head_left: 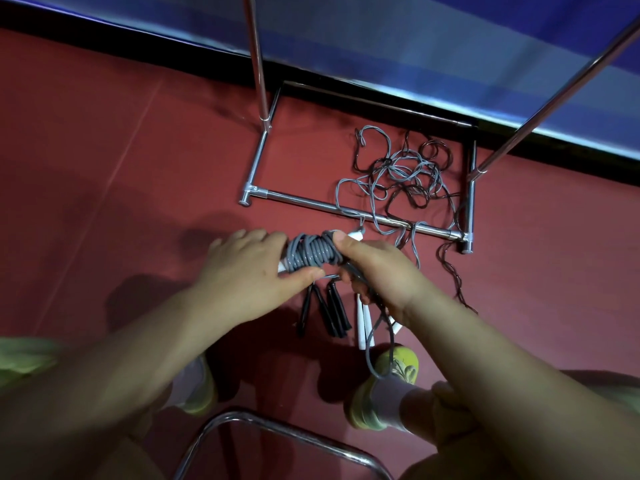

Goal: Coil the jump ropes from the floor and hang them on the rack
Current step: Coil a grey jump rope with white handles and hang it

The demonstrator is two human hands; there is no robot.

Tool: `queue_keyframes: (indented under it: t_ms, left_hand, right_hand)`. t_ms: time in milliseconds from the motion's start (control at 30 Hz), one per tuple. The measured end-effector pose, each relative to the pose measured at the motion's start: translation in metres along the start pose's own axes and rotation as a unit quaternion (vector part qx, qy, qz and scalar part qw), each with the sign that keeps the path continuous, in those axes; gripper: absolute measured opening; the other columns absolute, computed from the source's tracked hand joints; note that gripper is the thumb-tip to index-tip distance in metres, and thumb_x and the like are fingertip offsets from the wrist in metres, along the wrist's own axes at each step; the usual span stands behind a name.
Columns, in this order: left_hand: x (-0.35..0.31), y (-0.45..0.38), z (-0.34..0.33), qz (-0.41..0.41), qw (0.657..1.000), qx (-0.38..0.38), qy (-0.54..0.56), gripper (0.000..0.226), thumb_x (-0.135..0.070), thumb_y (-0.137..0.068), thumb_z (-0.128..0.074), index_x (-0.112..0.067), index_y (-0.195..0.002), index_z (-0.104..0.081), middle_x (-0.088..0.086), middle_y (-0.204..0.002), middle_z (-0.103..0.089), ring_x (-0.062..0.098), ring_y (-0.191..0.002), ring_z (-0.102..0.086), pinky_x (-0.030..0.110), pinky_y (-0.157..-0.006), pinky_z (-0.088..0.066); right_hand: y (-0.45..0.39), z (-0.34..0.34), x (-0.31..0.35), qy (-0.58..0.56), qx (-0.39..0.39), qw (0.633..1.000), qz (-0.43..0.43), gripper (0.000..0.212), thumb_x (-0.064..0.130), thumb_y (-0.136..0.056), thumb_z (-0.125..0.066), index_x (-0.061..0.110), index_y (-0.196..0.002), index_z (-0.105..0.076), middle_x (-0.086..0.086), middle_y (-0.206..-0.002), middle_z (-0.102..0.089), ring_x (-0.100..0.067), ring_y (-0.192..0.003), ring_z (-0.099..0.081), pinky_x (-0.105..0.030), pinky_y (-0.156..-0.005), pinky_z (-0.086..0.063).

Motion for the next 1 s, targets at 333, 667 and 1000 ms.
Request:
queue_keyframes:
  t_ms: [333,667,1000]
  left_hand:
    - [-0.009,0.007,0.017,0.057,0.715,0.325,0.616,0.055,-0.06,-0.08,-0.052,-0.009,-0.091,-0.07,0.016,-0.081,-0.071,0.031,-0.072,-0.069,0.039,-0.066,-0.057]
    - [-0.01,0.004,-0.002,0.098,0.648,0.431,0.621,0.076,-0.077,-0.066,-0.046,-0.006,-0.082,-0.067,0.008,-0.052,-0.046,0.017,-0.034,-0.043,0.019,-0.041,-0.036]
    - [-0.012,0.004,0.002,0.063,0.889,0.128,0.436,0.053,-0.057,-0.093,-0.036,-0.016,-0.065,-0.056,-0.003,-0.052,-0.052,0.013,-0.043,-0.044,0.025,-0.05,-0.038]
  right_hand:
    - [0.001,-0.004,0.007,-0.095,0.086,0.981,0.146,0.009,0.028,-0.071,-0.065,0.021,-0.07,-0.061,-0.007,-0.063,-0.04,-0.014,-0.054,-0.034,-0.027,-0.049,-0.023]
    - [0.001,0.001,0.007,-0.028,0.094,0.984,0.148,0.039,0.045,-0.082,-0.058,0.007,-0.075,-0.057,-0.007,-0.06,-0.046,-0.02,-0.054,-0.04,-0.032,-0.052,-0.03]
    - [-0.001,0.008,0.004,0.112,0.014,0.993,0.026,0.055,0.055,-0.086,-0.057,0.0,-0.081,-0.061,0.004,-0.045,-0.052,-0.011,-0.037,-0.037,-0.018,-0.039,-0.029]
Point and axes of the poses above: each hand's wrist, its own y-axis away from the middle knuckle, its own z-axis out of the back of the hand, x = y × z, the point moved 2 cm from there along -y, towards the middle knuckle
